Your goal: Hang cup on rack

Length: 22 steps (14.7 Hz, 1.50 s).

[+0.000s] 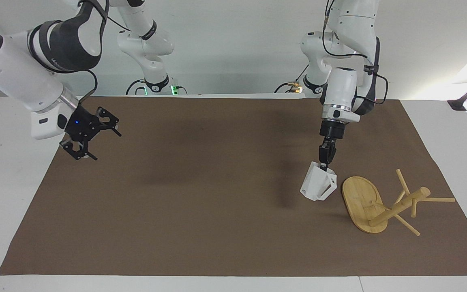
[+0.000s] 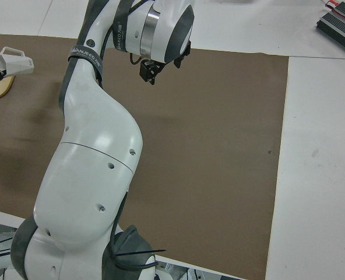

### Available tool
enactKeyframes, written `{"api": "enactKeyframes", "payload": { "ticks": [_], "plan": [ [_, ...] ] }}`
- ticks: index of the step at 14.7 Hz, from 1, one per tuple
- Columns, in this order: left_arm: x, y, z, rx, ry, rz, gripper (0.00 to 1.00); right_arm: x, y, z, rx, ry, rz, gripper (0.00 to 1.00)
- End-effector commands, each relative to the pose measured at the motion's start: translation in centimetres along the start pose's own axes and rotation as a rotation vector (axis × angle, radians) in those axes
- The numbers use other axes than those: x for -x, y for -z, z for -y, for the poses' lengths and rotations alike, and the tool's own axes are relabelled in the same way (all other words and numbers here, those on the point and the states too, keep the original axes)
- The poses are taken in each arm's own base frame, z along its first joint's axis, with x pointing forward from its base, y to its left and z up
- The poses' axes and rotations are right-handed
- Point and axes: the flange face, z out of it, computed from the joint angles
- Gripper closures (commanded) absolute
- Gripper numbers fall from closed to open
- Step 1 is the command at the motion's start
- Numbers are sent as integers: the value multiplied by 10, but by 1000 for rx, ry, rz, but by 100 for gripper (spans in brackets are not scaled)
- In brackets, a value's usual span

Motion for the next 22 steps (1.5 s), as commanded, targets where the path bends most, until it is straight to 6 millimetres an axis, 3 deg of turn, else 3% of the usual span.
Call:
{"api": "enactKeyframes", "payload": {
  "ticks": [1,4,5,7,10,13,19,22],
  "plan": [
    [-35,-6,7,7,-1,-50,100,17,48,20,72,-229,75,0],
    [-53,-20,8,3,20,-70,100,46,82,51,147,-436,178,0],
    [-58,-22,9,1,27,-77,100,66,90,48,142,-522,192,0],
    [-63,-29,8,-2,33,-80,100,85,102,51,150,-584,198,0],
    [-74,-35,17,-13,47,-93,100,106,88,48,161,-662,240,0],
    [-77,-41,27,-31,48,-91,100,111,73,44,153,-767,263,0],
    [-88,-42,40,-58,65,-103,100,111,74,41,167,-836,217,0],
    [-100,-45,58,-85,85,-115,100,109,77,42,184,-863,189,0]
  ]
}}
